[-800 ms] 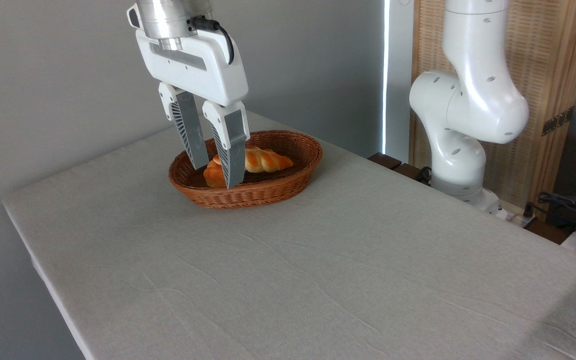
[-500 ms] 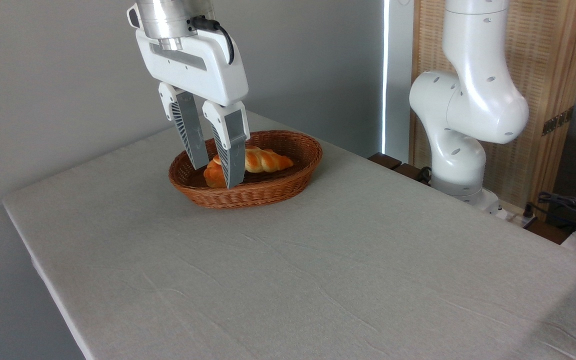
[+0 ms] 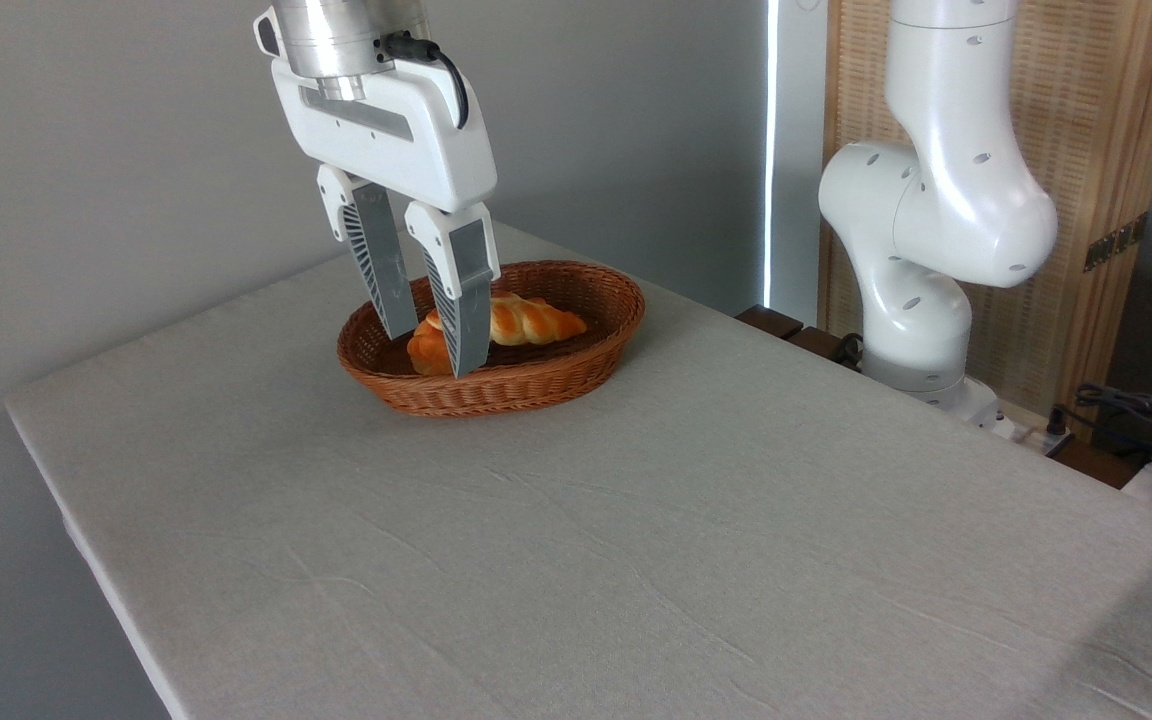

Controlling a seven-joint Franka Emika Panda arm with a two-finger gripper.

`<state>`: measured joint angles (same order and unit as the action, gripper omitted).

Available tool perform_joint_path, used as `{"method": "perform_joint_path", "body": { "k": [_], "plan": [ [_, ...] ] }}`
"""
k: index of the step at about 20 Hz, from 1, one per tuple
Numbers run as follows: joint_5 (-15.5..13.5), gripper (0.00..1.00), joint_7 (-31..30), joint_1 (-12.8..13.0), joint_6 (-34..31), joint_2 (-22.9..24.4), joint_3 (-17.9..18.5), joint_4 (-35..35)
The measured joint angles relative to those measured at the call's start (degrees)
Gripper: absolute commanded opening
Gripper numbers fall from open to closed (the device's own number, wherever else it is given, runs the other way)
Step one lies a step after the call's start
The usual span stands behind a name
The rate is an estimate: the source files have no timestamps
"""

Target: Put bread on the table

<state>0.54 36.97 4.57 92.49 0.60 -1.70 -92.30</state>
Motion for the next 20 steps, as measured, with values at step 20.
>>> {"method": "perform_joint_path", "body": {
  "k": [20],
  "plan": [
    [-3.3, 1.00, 0.0, 0.3, 0.0, 0.4, -0.5, 0.0]
  ]
}}
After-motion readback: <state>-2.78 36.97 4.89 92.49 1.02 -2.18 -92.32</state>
